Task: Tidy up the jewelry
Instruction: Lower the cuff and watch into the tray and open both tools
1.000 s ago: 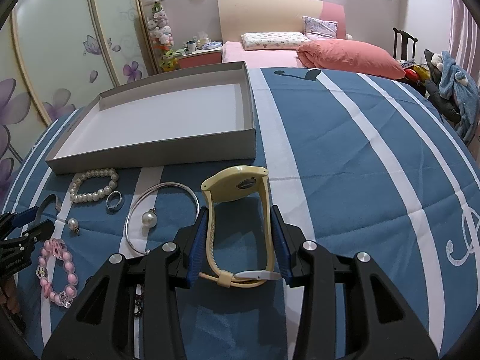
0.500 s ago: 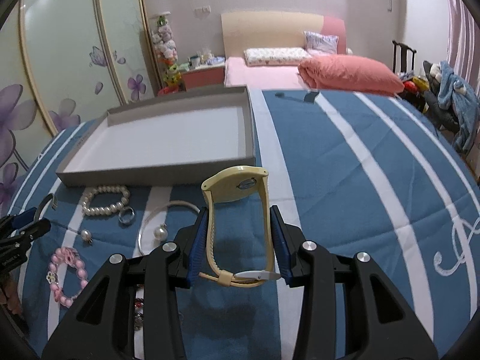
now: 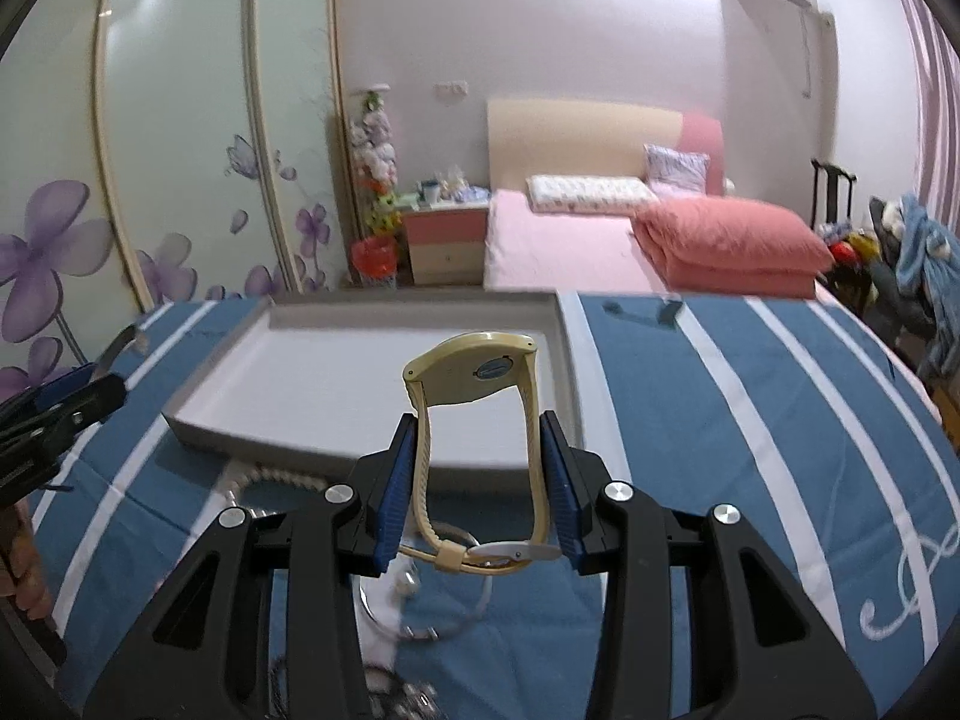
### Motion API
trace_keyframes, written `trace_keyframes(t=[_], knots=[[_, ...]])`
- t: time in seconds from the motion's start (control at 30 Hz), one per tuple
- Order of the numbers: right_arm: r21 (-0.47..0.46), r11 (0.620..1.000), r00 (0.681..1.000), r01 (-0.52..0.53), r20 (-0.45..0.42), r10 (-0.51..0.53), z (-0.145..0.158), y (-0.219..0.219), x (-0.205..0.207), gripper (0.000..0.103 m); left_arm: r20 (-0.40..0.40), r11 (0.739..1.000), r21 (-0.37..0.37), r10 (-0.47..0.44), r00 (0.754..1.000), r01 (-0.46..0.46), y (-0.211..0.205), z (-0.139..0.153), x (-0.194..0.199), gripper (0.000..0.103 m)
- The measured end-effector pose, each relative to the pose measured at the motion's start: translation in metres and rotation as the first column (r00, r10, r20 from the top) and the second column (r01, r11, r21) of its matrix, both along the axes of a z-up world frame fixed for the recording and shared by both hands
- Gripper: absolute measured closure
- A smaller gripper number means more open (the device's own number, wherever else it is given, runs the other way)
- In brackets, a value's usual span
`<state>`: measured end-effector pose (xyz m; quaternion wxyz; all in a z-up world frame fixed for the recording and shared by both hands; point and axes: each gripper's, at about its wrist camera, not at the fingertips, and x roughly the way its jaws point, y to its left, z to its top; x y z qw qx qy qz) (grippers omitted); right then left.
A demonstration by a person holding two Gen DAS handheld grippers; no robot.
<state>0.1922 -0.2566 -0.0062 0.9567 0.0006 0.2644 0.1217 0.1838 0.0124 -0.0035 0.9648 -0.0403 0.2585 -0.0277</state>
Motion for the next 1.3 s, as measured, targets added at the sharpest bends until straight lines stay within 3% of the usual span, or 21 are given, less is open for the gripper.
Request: trace_keyframes(t=[0.13, 0.37, 0.63, 0.83, 0.97, 1.17, 1.3], knots=[[0.006, 1.0, 0.998, -0.018, 0.054, 0.018, 0.011, 0.009, 0.006, 0.062, 0.019, 1.0, -0.02, 0.015, 1.0, -0.015, -0.002, 0.007, 0.02, 0.043], [-0.023, 0.999, 0.998, -0.04, 0.051, 0.041, 0.003, 0.03, 0.045, 0.062, -0.02, 1.0, -0.005, 0.011, 1.0, -0.011, -0.009, -0.001, 0.072, 0.043], [-0.017, 1.0, 0.993, 0.0, -0.12, -0.002, -0.034, 0.034, 0.105, 0.062, -0.109, 1.0, 0.001, 0.031, 0.994, -0.031, -0.009, -0.029, 0.127, 0.043], [-0.018, 1.0, 0.984, 0.012, -0.176, -0.015, -0.048, 0.036, 0.114, 0.054, -0.163, 0.999, -0.008, 0.029, 0.986, -0.031, -0.009, -0.045, 0.145, 0.043], [-0.004, 1.0, 0.985, 0.009, -0.174, -0.009, -0.048, 0.037, 0.111, 0.039, -0.195, 1.0, -0.01, 0.026, 0.981, -0.029, -0.007, -0.054, 0.152, 0.043], [0.021, 1.0, 0.987, 0.009, -0.161, -0.006, -0.042, 0.031, 0.111, 0.036, -0.234, 0.999, -0.016, 0.036, 0.971, -0.041, -0.006, -0.064, 0.156, 0.041], [0.025, 1.0, 0.989, 0.014, -0.146, -0.01, -0.036, 0.03, 0.106, 0.036, -0.215, 0.998, -0.01, 0.054, 0.975, -0.057, -0.004, -0.058, 0.153, 0.032]])
